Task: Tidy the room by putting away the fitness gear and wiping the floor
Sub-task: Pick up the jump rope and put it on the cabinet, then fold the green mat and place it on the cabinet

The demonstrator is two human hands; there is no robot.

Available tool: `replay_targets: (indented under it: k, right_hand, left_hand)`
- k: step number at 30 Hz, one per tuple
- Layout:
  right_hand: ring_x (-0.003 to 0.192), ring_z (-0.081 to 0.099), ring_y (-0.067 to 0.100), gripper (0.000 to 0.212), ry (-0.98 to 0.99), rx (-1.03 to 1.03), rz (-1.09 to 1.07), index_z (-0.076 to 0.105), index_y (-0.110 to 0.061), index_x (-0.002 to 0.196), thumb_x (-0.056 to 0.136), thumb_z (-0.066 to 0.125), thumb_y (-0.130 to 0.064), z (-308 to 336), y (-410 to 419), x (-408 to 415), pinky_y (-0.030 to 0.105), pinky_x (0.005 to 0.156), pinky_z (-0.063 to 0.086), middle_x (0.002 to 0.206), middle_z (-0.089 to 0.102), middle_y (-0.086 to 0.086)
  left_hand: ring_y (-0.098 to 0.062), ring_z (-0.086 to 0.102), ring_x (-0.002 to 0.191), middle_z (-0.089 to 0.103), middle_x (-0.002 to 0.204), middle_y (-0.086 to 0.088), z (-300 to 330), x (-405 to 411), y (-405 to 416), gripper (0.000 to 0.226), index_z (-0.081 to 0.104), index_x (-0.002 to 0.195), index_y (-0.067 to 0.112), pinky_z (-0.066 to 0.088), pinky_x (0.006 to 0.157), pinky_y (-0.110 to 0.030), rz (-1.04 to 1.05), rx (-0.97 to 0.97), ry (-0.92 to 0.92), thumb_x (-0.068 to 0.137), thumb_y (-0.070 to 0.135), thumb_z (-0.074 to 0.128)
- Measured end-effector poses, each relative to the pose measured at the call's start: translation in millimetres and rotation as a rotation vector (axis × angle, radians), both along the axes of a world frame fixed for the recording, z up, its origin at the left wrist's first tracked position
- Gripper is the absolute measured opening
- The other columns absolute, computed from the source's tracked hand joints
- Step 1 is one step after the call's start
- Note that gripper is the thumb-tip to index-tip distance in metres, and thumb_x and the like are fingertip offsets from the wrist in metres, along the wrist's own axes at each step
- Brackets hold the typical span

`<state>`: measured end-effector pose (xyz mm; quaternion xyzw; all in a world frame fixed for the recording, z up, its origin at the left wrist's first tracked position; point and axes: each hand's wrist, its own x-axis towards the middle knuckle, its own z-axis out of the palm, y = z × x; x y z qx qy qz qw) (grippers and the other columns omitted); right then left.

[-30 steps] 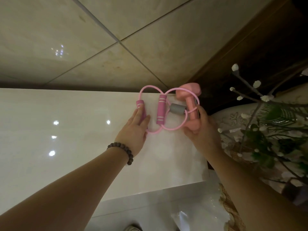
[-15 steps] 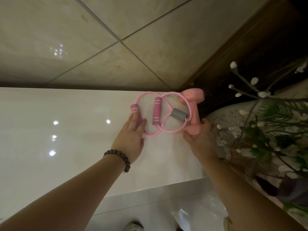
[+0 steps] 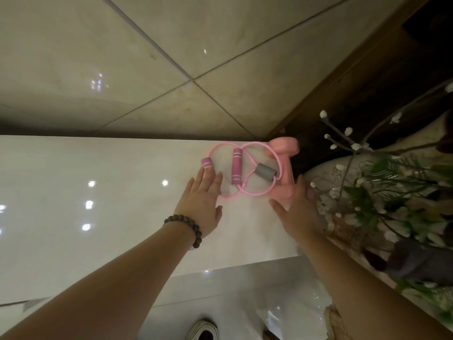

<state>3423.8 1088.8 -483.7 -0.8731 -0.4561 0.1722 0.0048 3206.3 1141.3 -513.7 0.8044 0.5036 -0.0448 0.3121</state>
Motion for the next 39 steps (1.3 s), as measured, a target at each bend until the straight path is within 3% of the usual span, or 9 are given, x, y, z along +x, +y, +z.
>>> replay_targets:
  k: [3, 8, 10, 15, 22, 25, 31, 35, 39]
  right_hand:
    - [0.145, 0.014, 0.03, 0.081, -0.037, -0.025, 0.085, 0.008, -0.015, 0.152, 0.091, 0.05, -0.05, 24.2, -10.4, -19.7, 0.045, 0.111, 0.028, 0.159, 0.01, 0.01]
    - [0.146, 0.011, 0.025, 0.075, 0.106, 0.0, 0.105, 0.007, -0.018, 0.152, 0.095, 0.043, -0.048, 80.0, -31.6, -68.3, 0.041, 0.115, 0.023, 0.16, 0.006, 0.004]
    - [0.146, 0.011, 0.023, 0.071, 0.157, -0.009, 0.112, 0.008, -0.02, 0.152, 0.096, 0.042, -0.047, 106.5, -40.9, -90.2, 0.039, 0.115, 0.024, 0.16, 0.005, 0.001]
    - [0.146, 0.008, 0.021, 0.067, 0.15, -0.01, 0.176, 0.012, -0.018, 0.152, 0.097, 0.039, -0.046, 188.6, -65.0, -134.4, 0.028, 0.115, 0.009, 0.16, 0.008, 0.004]
    - [0.145, 0.013, 0.025, 0.064, 0.135, -0.014, 0.284, 0.015, -0.017, 0.151, 0.098, 0.039, -0.043, 310.1, -126.8, -170.6, 0.036, 0.117, 0.02, 0.159, 0.007, 0.006]
    - [0.144, 0.013, 0.026, 0.063, 0.116, 0.01, 0.341, 0.018, -0.015, 0.151, 0.098, 0.04, -0.042, 344.7, -150.8, -183.1, 0.036, 0.117, 0.017, 0.158, 0.01, 0.009]
    - [0.144, 0.013, 0.028, 0.059, 0.08, 0.072, 0.395, 0.024, -0.014, 0.148, 0.098, 0.04, -0.04, 387.1, -165.5, -199.6, 0.036, 0.117, 0.017, 0.157, 0.012, 0.011]
    - [0.143, 0.016, 0.027, 0.057, 0.04, 0.131, 0.483, 0.026, -0.017, 0.148, 0.098, 0.04, -0.042, 403.8, -162.2, -207.7, 0.032, 0.113, 0.019, 0.158, 0.011, 0.011]
    - [0.146, 0.008, 0.024, 0.056, 0.054, 0.136, 0.606, 0.026, -0.019, 0.149, 0.099, 0.04, -0.041, 408.0, -166.7, -215.5, 0.031, 0.115, 0.017, 0.16, 0.006, 0.006]
  left_hand:
    - [-0.022, -0.013, 0.147, -0.009, 0.161, -0.006, 27.2, -15.3, -4.6, 0.073, -0.008, 0.152, 0.015, -0.004, 0.12, -0.036, 0.05, 0.027, -0.002, 0.099, 0.037, 0.036]
    - [-0.021, -0.009, 0.148, -0.001, 0.161, -0.006, 93.5, -49.1, -33.8, 0.066, -0.002, 0.153, 0.015, -0.004, 0.12, -0.036, 0.101, 0.069, 0.04, 0.1, 0.043, 0.025]
    - [-0.021, -0.009, 0.148, 0.0, 0.161, -0.006, 121.5, -65.3, -47.5, 0.066, -0.001, 0.153, 0.015, -0.003, 0.121, -0.037, 0.124, 0.055, 0.058, 0.1, 0.044, 0.025]
    - [-0.022, -0.004, 0.149, 0.006, 0.161, -0.007, 205.3, -105.3, -76.3, 0.067, 0.003, 0.153, 0.015, 0.0, 0.121, -0.038, 0.175, 0.074, 0.045, 0.099, 0.045, 0.028]
    - [-0.024, 0.0, 0.148, 0.01, 0.16, -0.01, 328.5, -160.8, -127.3, 0.067, 0.008, 0.153, 0.014, 0.004, 0.121, -0.04, 0.293, 0.105, 0.053, 0.098, 0.046, 0.029]
    - [-0.024, -0.002, 0.148, 0.009, 0.16, -0.01, 368.2, -183.3, -154.9, 0.068, 0.007, 0.153, 0.015, 0.002, 0.12, -0.039, 0.329, 0.134, 0.037, 0.098, 0.048, 0.028]
    - [-0.023, -0.002, 0.148, 0.008, 0.161, -0.008, 404.4, -220.0, -199.7, 0.074, 0.006, 0.154, 0.015, 0.003, 0.121, -0.039, 0.471, 0.132, 0.089, 0.093, 0.054, 0.022]
    - [-0.023, -0.002, 0.148, 0.009, 0.161, -0.007, 416.2, -229.8, -221.5, 0.07, 0.006, 0.154, 0.015, 0.006, 0.12, -0.04, 0.603, 0.152, 0.094, 0.098, 0.048, 0.033]
    - [-0.024, 0.002, 0.148, 0.012, 0.16, -0.008, 429.5, -233.3, -253.4, 0.07, 0.008, 0.153, 0.015, 0.009, 0.12, -0.041, 0.74, 0.201, 0.137, 0.097, 0.048, 0.034]
